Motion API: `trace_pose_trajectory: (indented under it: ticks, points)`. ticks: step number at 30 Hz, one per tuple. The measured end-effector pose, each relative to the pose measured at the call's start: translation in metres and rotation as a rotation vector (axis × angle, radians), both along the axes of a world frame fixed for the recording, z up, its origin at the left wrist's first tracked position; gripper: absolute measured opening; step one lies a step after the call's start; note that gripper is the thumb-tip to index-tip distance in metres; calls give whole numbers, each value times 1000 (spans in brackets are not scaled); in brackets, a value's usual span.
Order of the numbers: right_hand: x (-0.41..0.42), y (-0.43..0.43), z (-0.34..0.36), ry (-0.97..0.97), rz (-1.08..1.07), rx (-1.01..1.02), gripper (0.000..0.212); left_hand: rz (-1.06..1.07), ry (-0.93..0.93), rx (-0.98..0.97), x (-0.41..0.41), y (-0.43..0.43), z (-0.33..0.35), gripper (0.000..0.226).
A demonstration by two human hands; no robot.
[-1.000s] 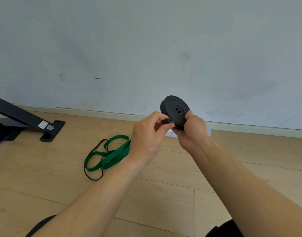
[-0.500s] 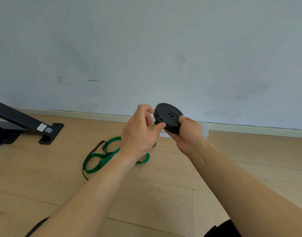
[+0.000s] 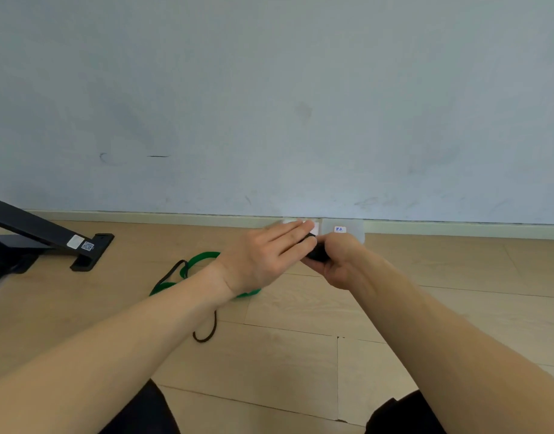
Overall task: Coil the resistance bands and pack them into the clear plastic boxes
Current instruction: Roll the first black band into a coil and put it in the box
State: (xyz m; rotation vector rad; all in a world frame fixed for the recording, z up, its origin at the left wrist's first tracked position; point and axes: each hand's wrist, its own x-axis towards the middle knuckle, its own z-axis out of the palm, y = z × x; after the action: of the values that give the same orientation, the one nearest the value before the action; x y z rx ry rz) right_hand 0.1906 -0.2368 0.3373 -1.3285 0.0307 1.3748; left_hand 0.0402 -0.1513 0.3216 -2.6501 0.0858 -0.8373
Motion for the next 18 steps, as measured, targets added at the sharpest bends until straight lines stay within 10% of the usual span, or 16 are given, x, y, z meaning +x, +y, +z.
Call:
trace_pose_trajectory:
  ticks: [18]
  points:
    - [57, 59, -90, 78, 204, -307, 23, -51, -31, -58, 51, 78, -104, 46]
